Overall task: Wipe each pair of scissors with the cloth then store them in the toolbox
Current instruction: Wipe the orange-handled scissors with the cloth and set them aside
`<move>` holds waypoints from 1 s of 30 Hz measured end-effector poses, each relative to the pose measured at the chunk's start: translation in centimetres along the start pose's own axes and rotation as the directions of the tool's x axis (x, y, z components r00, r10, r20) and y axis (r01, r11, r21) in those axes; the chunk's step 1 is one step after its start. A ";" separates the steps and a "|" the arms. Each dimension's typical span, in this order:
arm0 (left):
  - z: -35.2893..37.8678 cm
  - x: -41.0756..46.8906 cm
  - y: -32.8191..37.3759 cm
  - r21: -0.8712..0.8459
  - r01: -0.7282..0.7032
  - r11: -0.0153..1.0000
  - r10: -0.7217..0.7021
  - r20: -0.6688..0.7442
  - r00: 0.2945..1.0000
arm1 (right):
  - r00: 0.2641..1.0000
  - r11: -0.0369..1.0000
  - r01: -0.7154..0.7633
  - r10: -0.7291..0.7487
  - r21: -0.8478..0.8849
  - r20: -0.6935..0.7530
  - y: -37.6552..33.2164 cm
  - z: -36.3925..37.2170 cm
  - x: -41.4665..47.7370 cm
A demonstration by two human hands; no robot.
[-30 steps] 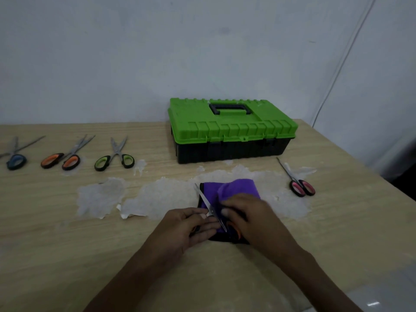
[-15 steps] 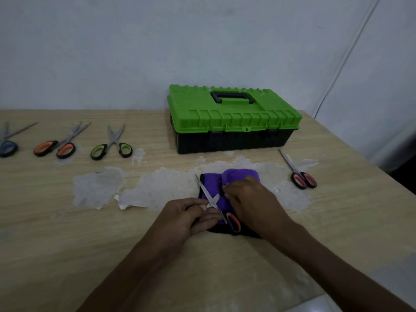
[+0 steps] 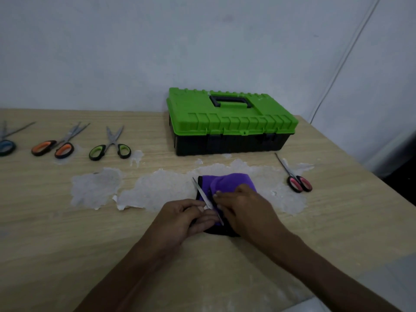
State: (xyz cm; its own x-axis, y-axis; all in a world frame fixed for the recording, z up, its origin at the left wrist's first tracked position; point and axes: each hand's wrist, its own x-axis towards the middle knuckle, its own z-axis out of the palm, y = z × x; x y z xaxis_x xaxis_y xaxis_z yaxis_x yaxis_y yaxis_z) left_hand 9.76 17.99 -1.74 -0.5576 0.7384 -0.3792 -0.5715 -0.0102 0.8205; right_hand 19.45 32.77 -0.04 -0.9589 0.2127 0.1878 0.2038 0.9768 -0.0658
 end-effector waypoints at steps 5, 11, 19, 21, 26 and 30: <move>0.1 -0.1 0.1 0.011 -0.006 1.000 0.006 0.002 1.000 | 0.998 0.997 0.043 -0.041 -0.059 0.038 -0.4 -0.3 -0.1; 0.0 -0.4 0.1 0.042 -0.034 0.999 0.033 0.024 0.999 | 0.993 0.993 -0.118 0.117 0.018 0.034 1.9 0.4 -0.2; 0.0 -1.7 1.8 0.015 -0.240 0.971 0.239 0.022 0.971 | 0.934 0.880 -0.280 0.342 0.383 -0.103 1.3 0.7 0.0; 0.3 -1.8 2.0 0.014 -0.269 0.963 0.268 0.027 0.963 | 0.908 0.771 -0.230 0.390 0.593 -0.155 0.2 -0.6 -1.0; 1.5 -1.9 1.9 -0.018 -0.310 0.951 0.310 0.022 0.951 | 0.920 0.612 -0.107 0.360 0.784 -0.155 -3.0 -2.5 -2.5; 3.0 -2.0 1.6 0.017 -0.311 0.950 0.311 0.007 0.950 | 0.936 0.593 -0.102 0.329 0.799 -0.124 -4.7 -2.2 -2.4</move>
State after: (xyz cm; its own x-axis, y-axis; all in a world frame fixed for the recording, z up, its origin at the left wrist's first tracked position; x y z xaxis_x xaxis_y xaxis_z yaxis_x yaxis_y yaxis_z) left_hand 11.73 18.51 1.59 -0.7037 0.7031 -0.1021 -0.3590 -0.2279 0.9051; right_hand 21.18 27.69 2.01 -0.8063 0.5231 0.2762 0.0610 0.5379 -0.8408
